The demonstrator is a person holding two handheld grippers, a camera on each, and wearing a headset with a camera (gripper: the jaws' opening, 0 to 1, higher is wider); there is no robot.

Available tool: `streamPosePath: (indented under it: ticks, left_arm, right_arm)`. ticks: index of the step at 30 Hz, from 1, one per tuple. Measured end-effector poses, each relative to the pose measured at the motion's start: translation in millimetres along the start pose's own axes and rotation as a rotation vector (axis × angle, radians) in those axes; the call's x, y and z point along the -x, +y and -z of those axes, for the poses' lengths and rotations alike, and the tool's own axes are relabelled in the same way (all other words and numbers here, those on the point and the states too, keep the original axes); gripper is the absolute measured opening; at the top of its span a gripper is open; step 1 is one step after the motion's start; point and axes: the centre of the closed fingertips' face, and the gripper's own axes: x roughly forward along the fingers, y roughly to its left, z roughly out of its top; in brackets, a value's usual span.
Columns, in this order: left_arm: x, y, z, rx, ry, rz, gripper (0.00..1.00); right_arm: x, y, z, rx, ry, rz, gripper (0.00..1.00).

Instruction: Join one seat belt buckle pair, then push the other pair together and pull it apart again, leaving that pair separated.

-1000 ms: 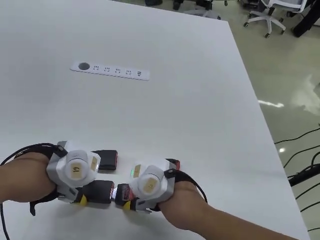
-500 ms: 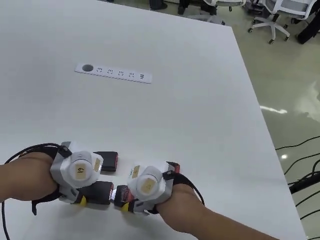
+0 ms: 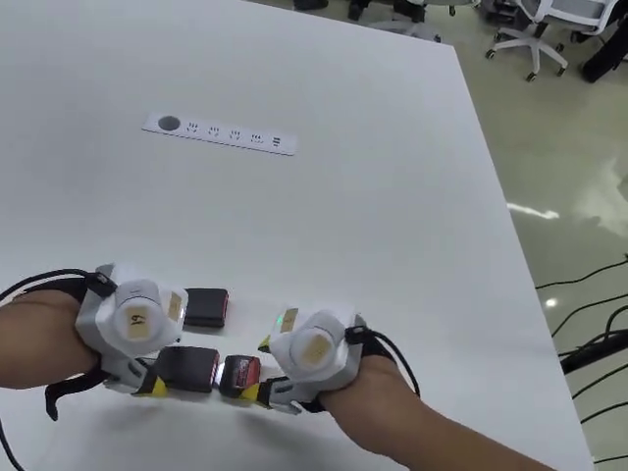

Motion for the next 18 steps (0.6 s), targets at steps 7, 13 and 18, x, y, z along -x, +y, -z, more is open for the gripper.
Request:
streamPosePath:
  ticks: [7, 13, 18]
  left_arm:
    - [12.3, 27.7, -17.1, -0.009, -0.045, -0.05, 0.41]
    - [8.6, 56.3, -17.0, 0.015, -0.04, -0.072, 0.43]
    - [1.7, 74.6, -10.3, 0.025, -0.019, -0.064, 0.43]
  right_arm:
    - [33.2, -41.1, 9.9, -0.004, -0.02, 0.076, 0.33]
    - [45.6, -74.9, 22.6, 0.014, 0.006, 0.11, 0.33]
    - [44.9, -91.9, 44.0, 0.027, 0.057, 0.112, 0.34]
